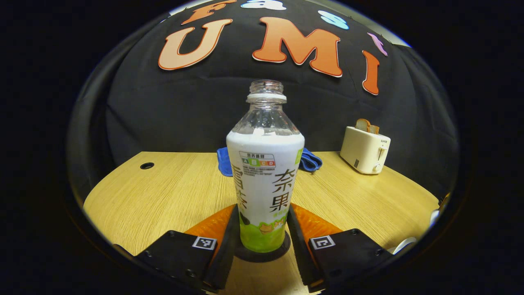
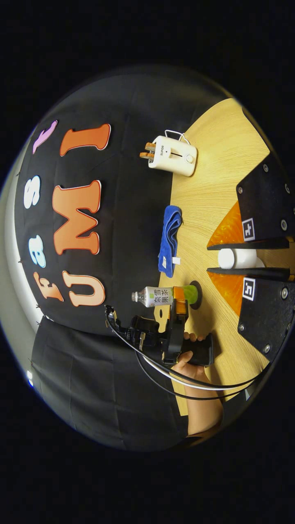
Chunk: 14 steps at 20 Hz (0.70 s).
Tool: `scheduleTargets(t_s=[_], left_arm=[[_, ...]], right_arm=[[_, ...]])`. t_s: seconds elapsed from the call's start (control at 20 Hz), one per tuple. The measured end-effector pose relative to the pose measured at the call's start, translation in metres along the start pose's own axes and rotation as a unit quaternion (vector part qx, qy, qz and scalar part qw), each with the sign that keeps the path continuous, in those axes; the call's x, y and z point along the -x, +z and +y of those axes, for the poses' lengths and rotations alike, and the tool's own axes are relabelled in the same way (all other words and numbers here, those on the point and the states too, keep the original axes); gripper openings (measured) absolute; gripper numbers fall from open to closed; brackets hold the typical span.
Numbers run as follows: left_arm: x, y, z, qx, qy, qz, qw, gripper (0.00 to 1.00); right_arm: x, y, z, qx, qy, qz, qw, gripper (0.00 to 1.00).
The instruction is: Open the teacup lid with one hand, grasp the water bottle and pour water into the teacup with the other hand; after pouring, place the water bottle on the coaster and then close the teacup lid.
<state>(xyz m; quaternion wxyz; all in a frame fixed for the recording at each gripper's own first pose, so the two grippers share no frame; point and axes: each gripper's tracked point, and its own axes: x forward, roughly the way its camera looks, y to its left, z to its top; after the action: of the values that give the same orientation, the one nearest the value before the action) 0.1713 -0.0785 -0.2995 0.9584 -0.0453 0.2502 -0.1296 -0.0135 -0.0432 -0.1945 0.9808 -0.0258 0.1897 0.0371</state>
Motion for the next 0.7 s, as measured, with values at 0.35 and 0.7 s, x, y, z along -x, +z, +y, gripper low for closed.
scheduleTargets(t_s=[0.35,0.7], left_arm=[[0.009,0.010,0.002,-0.004,-0.001,-0.012,1.000,0.75],[0.029,0.005,0.002,-0.004,0.001,-0.017,1.000,0.99]], right_arm=[[-0.001,0.002,0.001,-0.006,-0.003,-0.001,1.000,0.18],[0.000,0.003,0.016,-0.003,0.007,-0.003,1.000,0.18]])
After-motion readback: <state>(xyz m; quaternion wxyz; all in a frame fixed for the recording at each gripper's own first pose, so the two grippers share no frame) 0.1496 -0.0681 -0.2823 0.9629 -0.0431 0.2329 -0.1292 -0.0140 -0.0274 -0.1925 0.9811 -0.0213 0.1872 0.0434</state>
